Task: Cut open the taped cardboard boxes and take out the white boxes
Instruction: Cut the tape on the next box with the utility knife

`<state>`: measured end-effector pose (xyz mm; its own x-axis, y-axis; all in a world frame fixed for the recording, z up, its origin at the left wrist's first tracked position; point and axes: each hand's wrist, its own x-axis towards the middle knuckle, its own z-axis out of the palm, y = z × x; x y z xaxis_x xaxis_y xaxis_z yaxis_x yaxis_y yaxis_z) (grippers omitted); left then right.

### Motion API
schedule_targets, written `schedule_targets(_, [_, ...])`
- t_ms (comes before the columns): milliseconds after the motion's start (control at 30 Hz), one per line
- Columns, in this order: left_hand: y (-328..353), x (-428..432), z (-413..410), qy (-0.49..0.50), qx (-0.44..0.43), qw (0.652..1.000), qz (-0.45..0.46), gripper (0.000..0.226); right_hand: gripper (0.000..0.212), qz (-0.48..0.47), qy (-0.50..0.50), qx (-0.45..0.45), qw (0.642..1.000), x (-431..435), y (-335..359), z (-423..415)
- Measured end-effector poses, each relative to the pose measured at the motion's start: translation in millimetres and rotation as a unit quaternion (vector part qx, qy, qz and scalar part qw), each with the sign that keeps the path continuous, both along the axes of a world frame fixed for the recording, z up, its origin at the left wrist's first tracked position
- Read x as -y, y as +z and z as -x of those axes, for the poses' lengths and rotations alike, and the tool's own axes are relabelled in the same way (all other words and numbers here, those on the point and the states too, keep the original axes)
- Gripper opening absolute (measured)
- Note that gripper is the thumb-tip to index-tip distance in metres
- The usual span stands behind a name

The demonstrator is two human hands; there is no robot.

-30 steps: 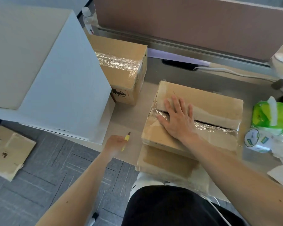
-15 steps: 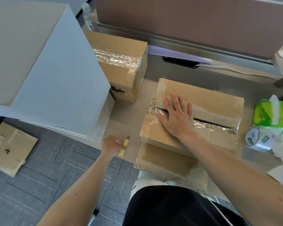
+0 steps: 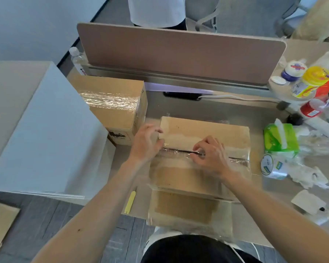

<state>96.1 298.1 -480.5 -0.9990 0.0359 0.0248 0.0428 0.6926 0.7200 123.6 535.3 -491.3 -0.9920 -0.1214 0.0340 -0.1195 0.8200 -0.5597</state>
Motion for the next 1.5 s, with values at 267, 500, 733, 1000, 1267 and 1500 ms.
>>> schedule_targets(267, [0, -69, 76, -0.320, 0.070, 0.873, 0.362, 0.095, 0.070, -0.156, 0.012, 0.163, 0.974, -48, 17, -20])
schedule_targets(500, [6, -81, 104, -0.335, 0.040, 0.848, 0.410, 0.102, 0.071, -0.179, 0.013, 0.195, 0.964, -44, 30, -5])
schedule_targets(733, [19, -87, 131, -0.380, 0.096, 0.824, 0.409, 0.111, 0.055, -0.129, -0.019, 0.154, 0.979, -39, 67, -1])
schedule_targets(1000, [24, -90, 122, -0.408, 0.084, 0.798, 0.436, 0.132, 0.032, -0.005, -0.010, 0.207, 0.978, -45, 121, -56])
schedule_targets(1267, [22, -94, 119, -0.419, 0.058, 0.803, 0.420, 0.121, 0.040, -0.057, -0.028, 0.369, 0.927, -59, 87, -92])
schedule_targets(1500, [39, -98, 133, -0.450, 0.105, 0.794, 0.396, 0.111, 0.082, -0.148, -0.064, 0.320, 0.933, -56, 38, -95])
